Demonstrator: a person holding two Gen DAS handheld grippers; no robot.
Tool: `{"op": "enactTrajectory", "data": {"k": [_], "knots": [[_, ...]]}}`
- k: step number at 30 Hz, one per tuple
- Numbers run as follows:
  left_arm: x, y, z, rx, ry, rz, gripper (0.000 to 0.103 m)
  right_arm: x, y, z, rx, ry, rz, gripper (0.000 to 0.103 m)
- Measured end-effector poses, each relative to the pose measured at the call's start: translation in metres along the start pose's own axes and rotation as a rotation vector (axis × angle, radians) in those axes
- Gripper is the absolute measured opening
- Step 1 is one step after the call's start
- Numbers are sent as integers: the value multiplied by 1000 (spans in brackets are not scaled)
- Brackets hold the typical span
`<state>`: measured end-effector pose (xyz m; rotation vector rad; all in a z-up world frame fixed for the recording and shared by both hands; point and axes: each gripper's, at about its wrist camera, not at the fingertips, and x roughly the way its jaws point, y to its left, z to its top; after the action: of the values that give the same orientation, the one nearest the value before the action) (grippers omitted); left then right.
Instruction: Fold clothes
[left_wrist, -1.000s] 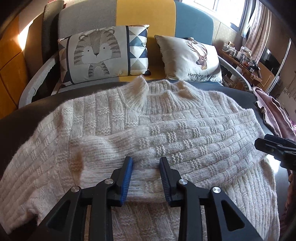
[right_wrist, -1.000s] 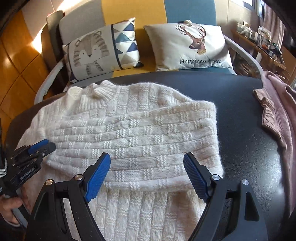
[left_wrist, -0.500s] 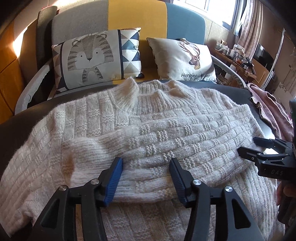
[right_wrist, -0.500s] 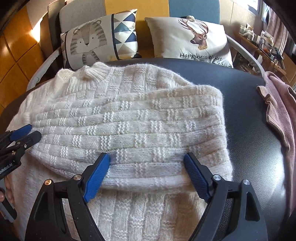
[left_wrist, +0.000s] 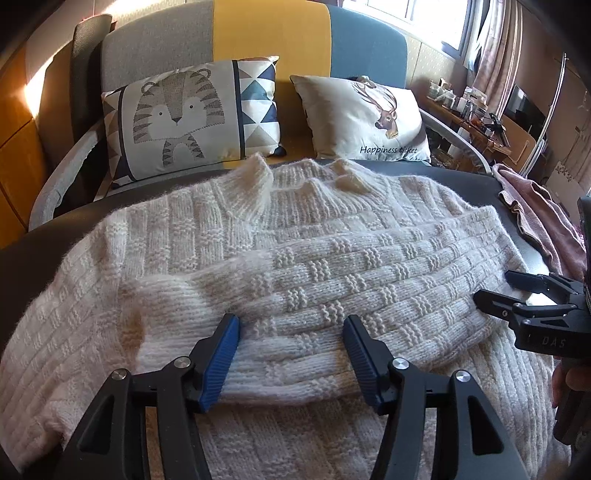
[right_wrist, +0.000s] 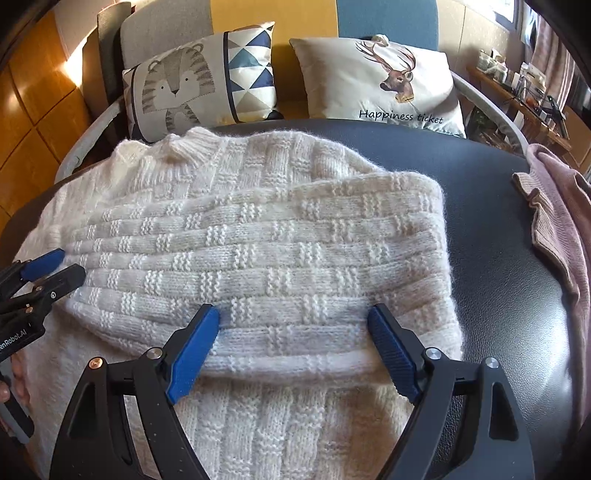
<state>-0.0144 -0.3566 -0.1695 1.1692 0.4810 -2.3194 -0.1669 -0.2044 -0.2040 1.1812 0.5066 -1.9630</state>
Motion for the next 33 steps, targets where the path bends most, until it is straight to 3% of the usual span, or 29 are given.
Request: {"op": "enactTrajectory", "data": {"k": [19, 25, 33], "knots": [[-2, -1, -3, 4, -7, 5, 60, -3, 2, -4, -5, -45, -14, 88], [-8, 7, 0, -47, -2, -30, 60, -1, 2, -7, -6, -60, -14, 89], [-4, 1, -3, -7, -3, 3, 60, 0, 1, -9, -7, -71, -9, 89]]}}
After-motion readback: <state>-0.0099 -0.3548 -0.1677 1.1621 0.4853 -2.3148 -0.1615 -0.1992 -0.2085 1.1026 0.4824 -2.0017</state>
